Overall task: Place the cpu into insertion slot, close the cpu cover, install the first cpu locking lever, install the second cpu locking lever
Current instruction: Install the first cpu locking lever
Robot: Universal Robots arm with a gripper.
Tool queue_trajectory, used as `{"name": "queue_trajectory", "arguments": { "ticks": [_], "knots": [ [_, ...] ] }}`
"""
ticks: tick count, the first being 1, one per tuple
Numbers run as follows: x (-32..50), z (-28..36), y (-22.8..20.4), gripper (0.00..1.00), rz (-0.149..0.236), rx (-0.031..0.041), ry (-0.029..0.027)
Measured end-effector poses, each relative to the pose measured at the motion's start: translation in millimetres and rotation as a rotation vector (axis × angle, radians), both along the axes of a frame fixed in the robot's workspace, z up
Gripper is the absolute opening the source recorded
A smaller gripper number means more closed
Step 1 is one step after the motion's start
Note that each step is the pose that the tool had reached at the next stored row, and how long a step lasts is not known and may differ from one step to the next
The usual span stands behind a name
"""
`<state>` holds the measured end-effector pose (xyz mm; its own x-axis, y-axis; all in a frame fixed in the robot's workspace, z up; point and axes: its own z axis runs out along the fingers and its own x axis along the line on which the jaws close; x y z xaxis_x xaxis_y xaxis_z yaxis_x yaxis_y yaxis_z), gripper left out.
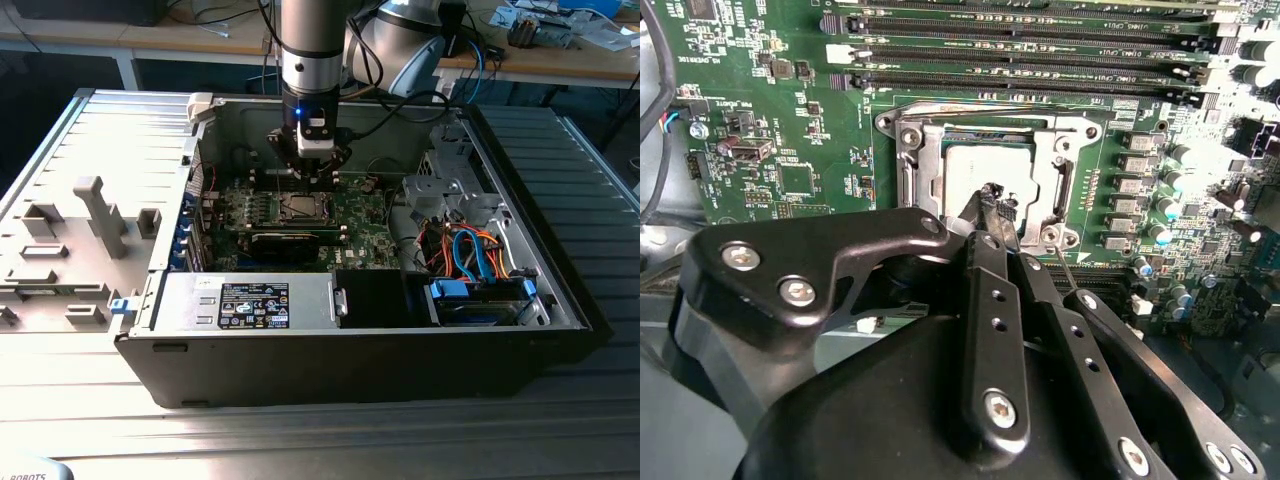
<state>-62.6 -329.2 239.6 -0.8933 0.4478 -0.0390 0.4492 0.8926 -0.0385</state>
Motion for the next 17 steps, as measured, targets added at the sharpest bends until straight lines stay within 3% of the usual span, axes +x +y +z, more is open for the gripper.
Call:
{"name": "queue_trajectory", "arguments": {
  "ticks": [3, 17],
  "knots": [
    [0.0, 0.0, 0.0, 0.11, 0.026, 0.0, 0.0],
    [0.0, 0.0, 0.0, 0.11, 0.069, 0.0, 0.0]
  ]
}}
